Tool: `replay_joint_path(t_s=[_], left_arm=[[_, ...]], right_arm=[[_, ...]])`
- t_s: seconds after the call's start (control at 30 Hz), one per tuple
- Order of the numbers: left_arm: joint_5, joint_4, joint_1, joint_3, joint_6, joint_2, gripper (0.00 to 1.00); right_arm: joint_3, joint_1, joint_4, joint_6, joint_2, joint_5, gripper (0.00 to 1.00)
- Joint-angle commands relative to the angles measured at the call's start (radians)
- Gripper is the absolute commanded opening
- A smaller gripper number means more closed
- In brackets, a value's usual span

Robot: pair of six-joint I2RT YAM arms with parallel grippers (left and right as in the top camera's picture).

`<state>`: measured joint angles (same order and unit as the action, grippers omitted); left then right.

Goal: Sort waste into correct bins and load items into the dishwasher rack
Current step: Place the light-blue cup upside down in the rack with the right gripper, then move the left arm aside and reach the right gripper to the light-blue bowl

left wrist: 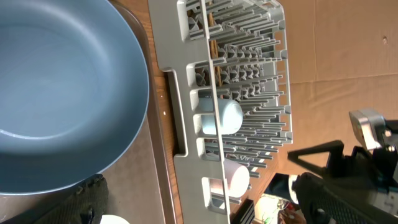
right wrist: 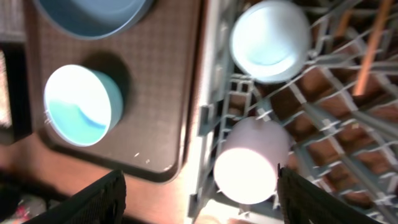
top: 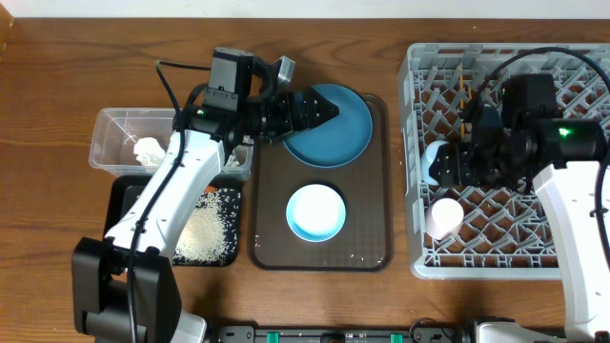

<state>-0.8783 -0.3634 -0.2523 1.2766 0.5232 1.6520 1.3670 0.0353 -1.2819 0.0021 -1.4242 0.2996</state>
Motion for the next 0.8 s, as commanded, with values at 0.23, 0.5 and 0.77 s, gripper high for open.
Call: replay_joint_path(t_s=[0.23,0.5,0.77], left_arm=[[0.031,0.055,0.001,-0.01,0.101,-0.001,0.98],[0.048,0.068,0.143,-0.01,0.118,-0.004,0.98],[-0.195,0.04,0.472,-0.01,0.117,-0.02,0.98]], right_arm=[[0.018,0.16,-0.037,-0.026,0.009,0.072,0.75],[0.015,0.344,0.046,0.01,0.008,0.072,0.74],[-0.051,0.551,0.221,0.072,0.005,0.071,0.74]])
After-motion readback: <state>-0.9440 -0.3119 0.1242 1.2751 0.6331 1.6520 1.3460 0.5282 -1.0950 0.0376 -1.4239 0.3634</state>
